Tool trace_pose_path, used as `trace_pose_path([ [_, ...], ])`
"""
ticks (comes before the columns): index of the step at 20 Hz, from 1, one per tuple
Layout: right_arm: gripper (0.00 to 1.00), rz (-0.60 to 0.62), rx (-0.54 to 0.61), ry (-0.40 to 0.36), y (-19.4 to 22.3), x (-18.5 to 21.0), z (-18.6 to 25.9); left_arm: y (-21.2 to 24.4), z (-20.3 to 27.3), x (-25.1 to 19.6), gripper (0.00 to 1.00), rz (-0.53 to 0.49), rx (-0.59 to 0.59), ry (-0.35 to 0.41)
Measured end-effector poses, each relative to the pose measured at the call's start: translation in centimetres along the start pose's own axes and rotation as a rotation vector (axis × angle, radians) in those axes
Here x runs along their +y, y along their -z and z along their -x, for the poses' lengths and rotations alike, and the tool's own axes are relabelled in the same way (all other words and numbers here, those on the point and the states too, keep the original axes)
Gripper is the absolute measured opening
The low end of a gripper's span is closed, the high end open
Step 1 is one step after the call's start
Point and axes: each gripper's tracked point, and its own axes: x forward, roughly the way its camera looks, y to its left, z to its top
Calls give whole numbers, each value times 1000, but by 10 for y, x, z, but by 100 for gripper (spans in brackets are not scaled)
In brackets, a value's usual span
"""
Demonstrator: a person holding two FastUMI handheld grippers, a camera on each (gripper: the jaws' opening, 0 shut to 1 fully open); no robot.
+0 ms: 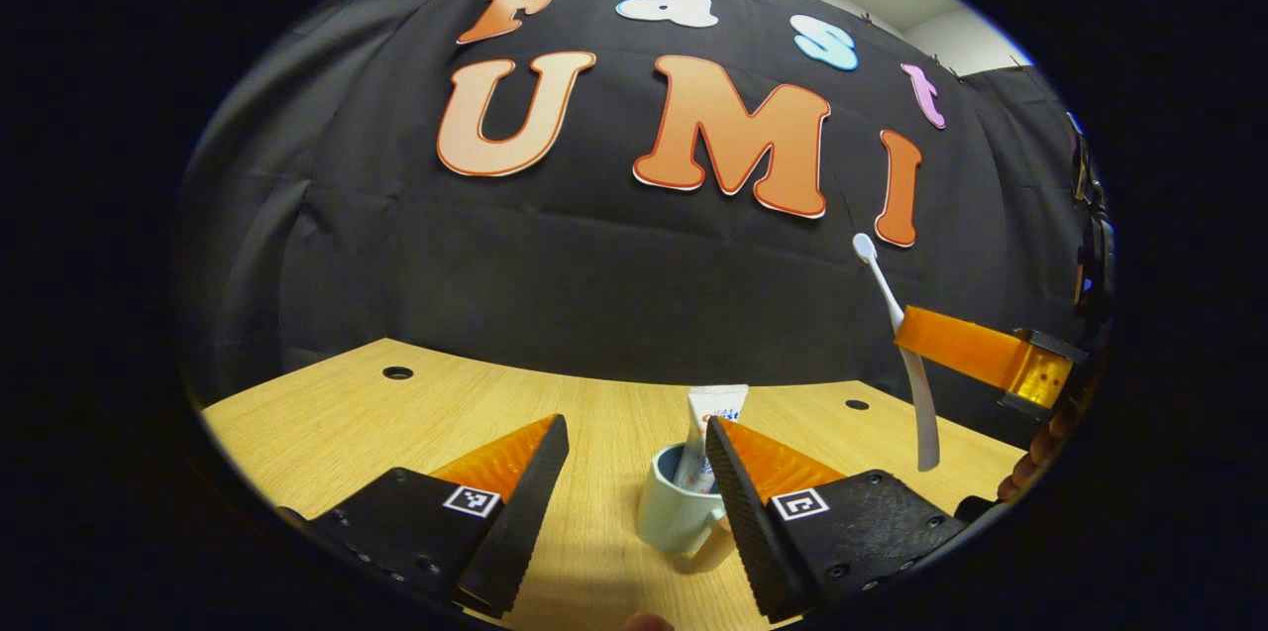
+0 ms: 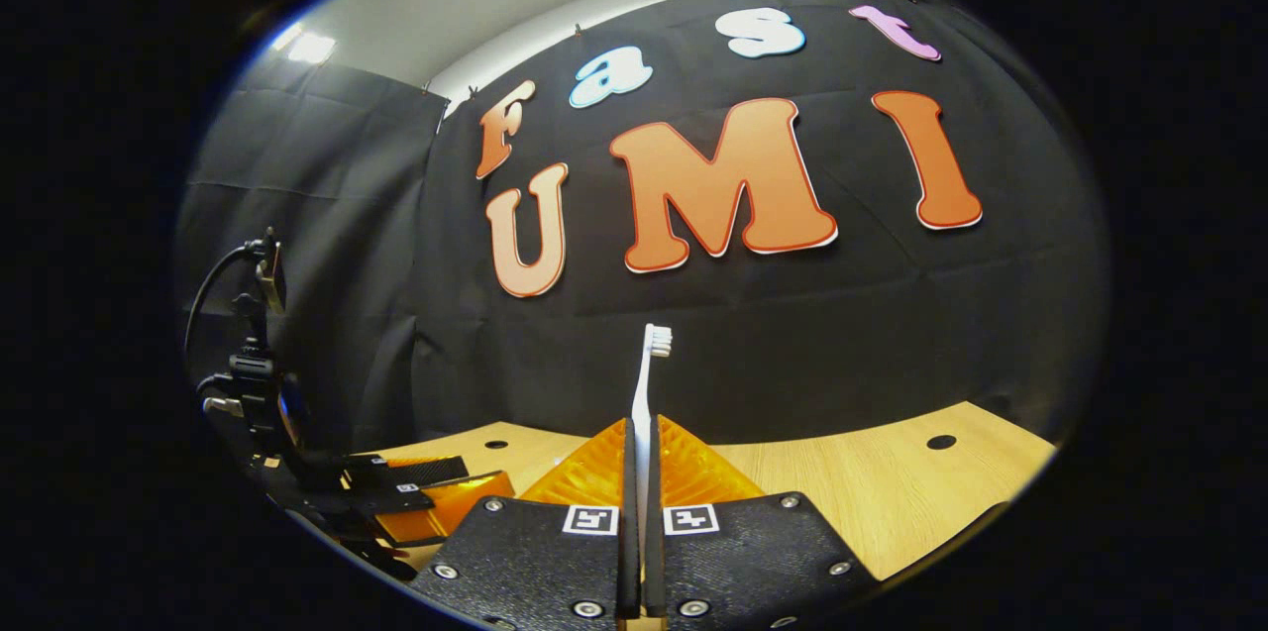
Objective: Put the toothbrush and toothpaste on the desktop into the cup, then pick up the cup and place it on the coaster on the desktop.
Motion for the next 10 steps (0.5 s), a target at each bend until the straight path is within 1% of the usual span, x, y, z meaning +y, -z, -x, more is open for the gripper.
trace_pose_path([
  [2,2,-23,-6,-27,8,13,-8,3,7,10,84,16,-4,-14],
  [6,2,-68,-46,-57,12,30,-25,15,20,31,84,17,17,-43],
  [10,2,-140,-85,-69,14,35,-45,21,26,40,84,34,31,-42],
])
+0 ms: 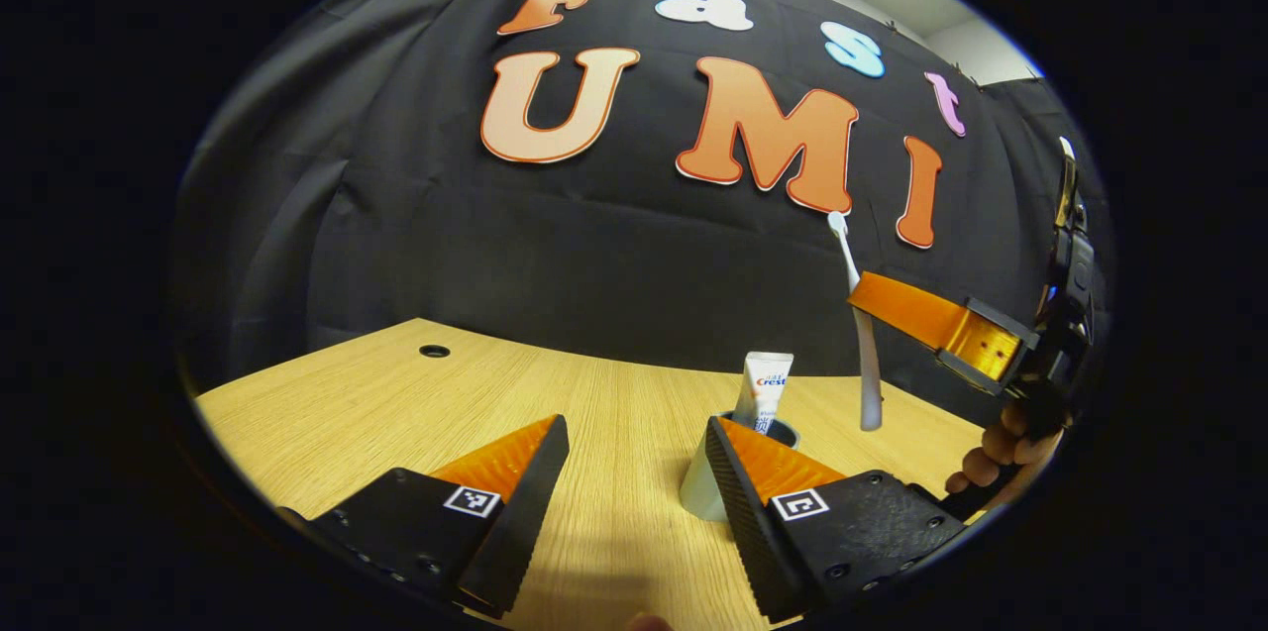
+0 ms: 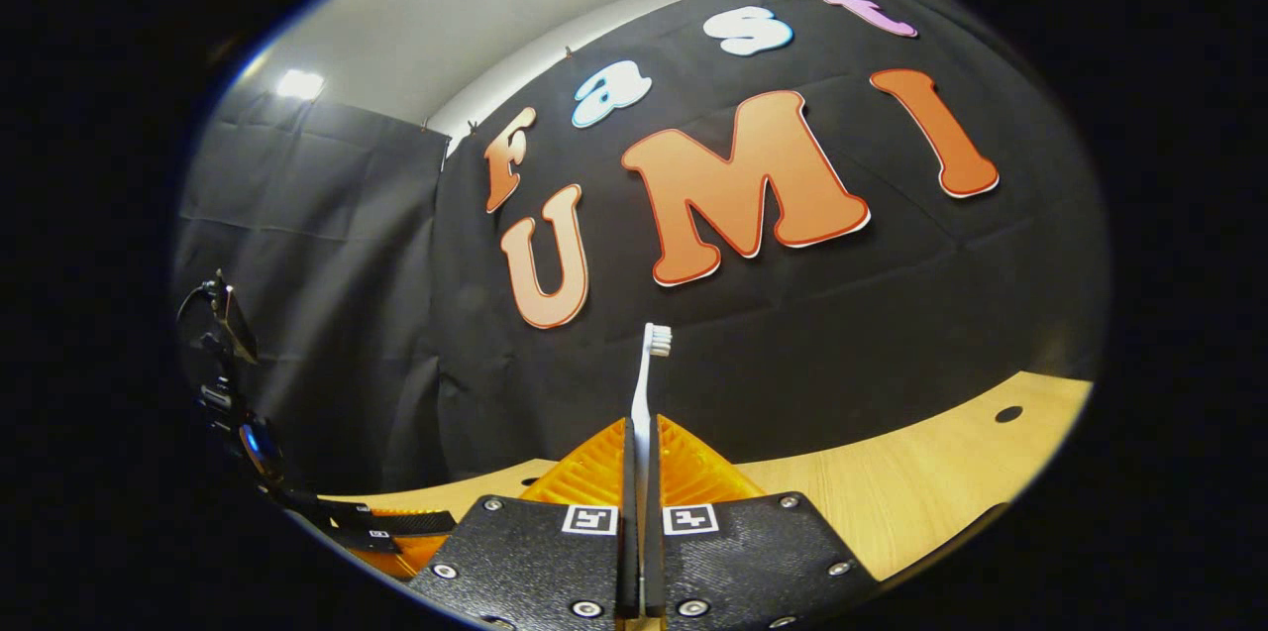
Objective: Put the toothbrush and toothpaste on the desktop into the cup, then pick up the cup and place it on the coaster on the desktop.
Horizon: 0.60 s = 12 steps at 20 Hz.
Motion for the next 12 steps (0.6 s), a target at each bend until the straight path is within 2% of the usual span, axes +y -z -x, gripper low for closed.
trace_pose_path([
  [4,2,-2,-22,23,8,-6,-17,-3,5,6,84,8,-7,7],
  [12,3,73,-28,58,36,-17,-38,5,6,13,84,37,8,4],
])
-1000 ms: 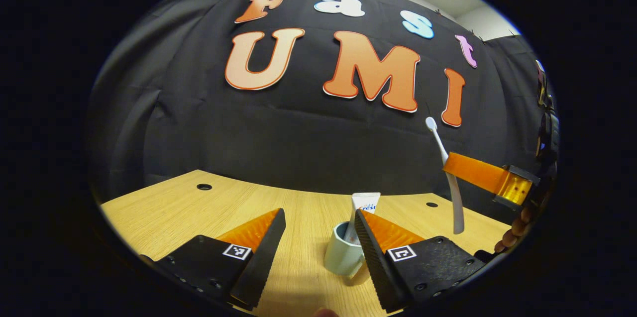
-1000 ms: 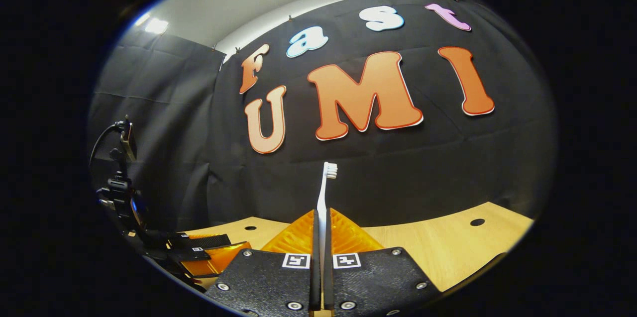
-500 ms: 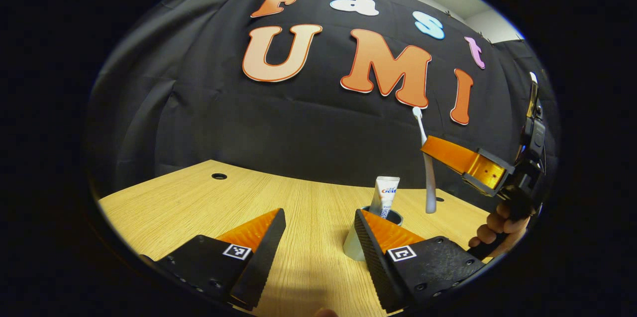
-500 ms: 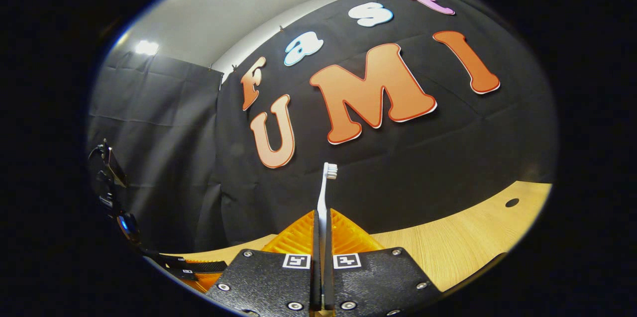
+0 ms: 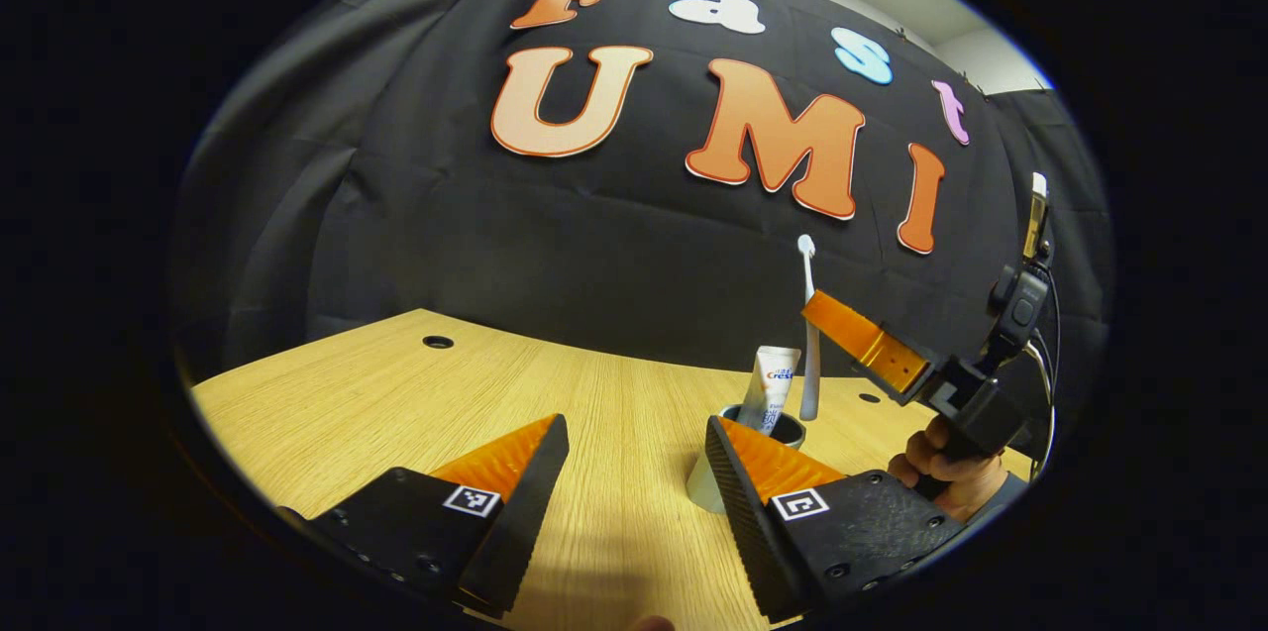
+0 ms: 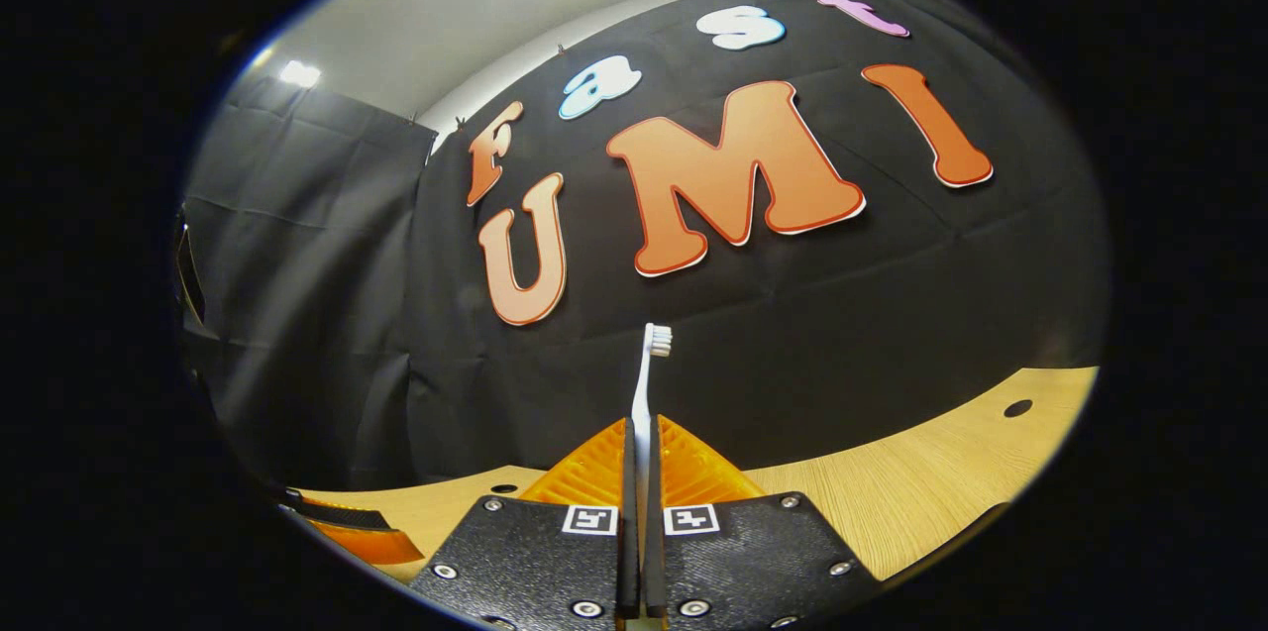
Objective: Put the toothbrush and toothpaste on the desktop into the cup, then pick up the cup and place it on the coaster on the desktop.
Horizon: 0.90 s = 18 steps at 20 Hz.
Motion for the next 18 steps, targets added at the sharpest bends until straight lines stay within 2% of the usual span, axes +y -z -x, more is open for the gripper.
trace_pose_path([
  [6,5,98,-8,-1,15,2,0,15,-5,4,84,20,43,-9],
  [9,8,135,27,-23,24,6,7,17,-4,4,84,23,51,-12],
  [17,9,43,64,-28,21,0,14,24,1,3,84,35,77,-23],
  [18,5,27,70,-29,23,-1,13,23,2,3,84,35,78,-26],
])
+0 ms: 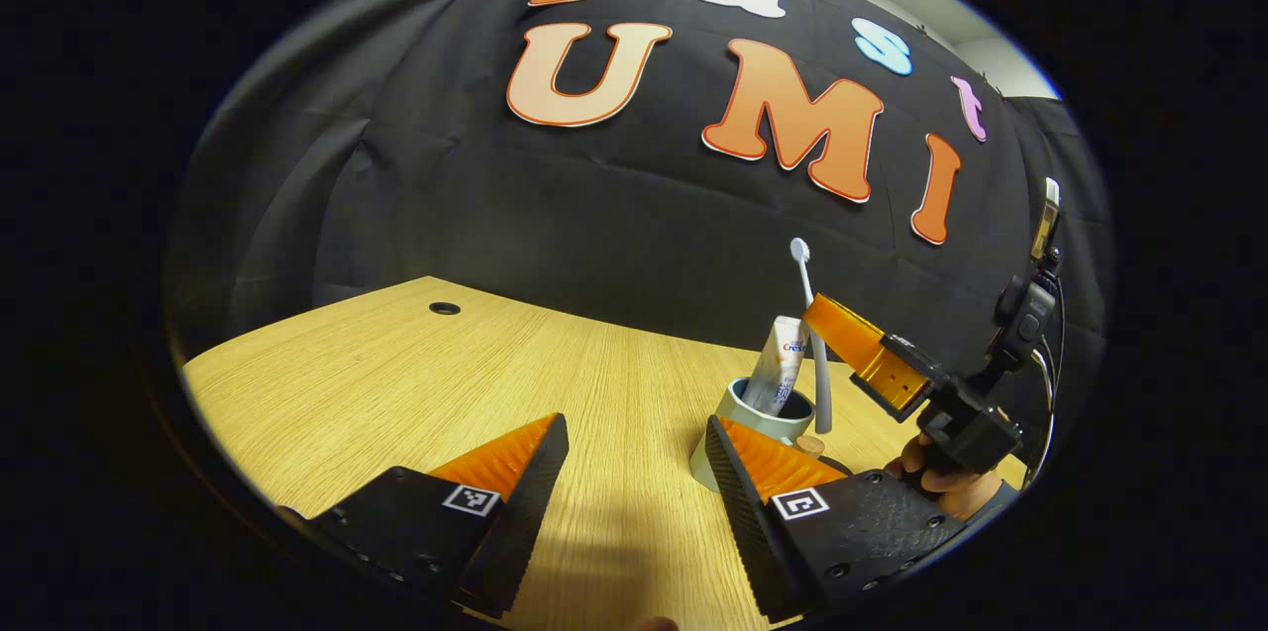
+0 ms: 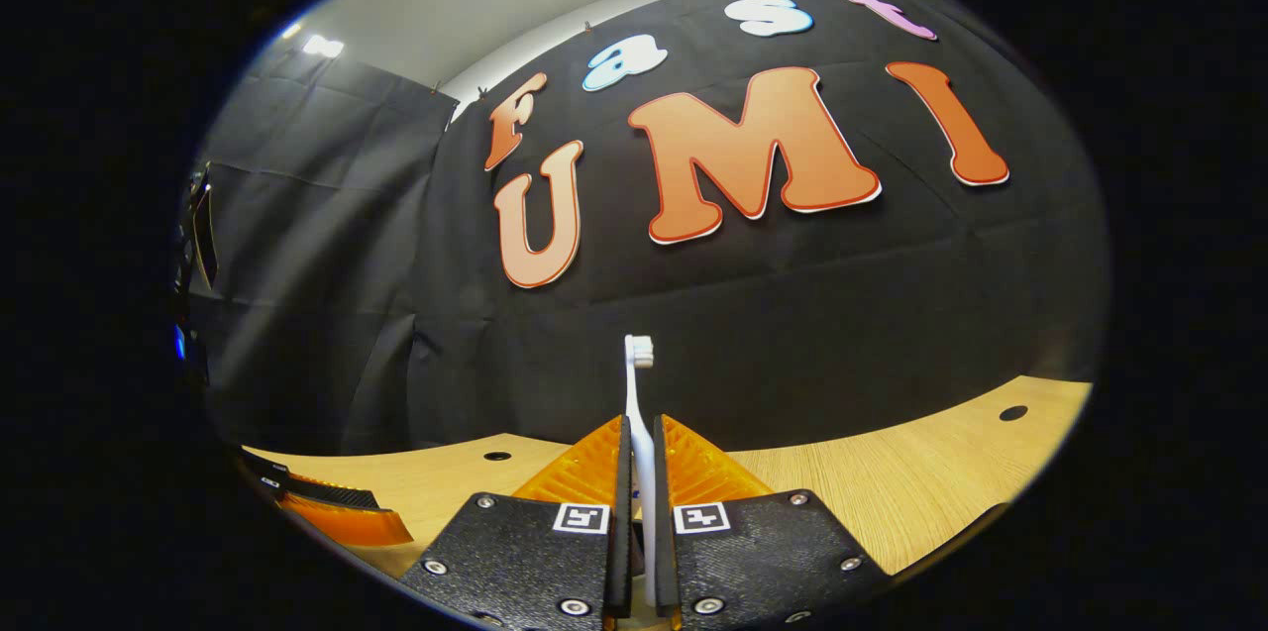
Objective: Put the toothbrush and toothpaste on the desktop into the cup, then pick up the cup and place it on the coaster on the desktop.
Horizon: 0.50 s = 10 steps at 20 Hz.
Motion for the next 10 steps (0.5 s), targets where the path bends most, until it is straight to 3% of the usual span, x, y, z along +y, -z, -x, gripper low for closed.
trace_pose_path([
  [1,10,-13,7,3,2,-2,-1,0,1,-3,84,-2,5,2],
  [10,10,-233,73,-4,14,-15,-4,5,4,0,84,-3,15,-7],
])
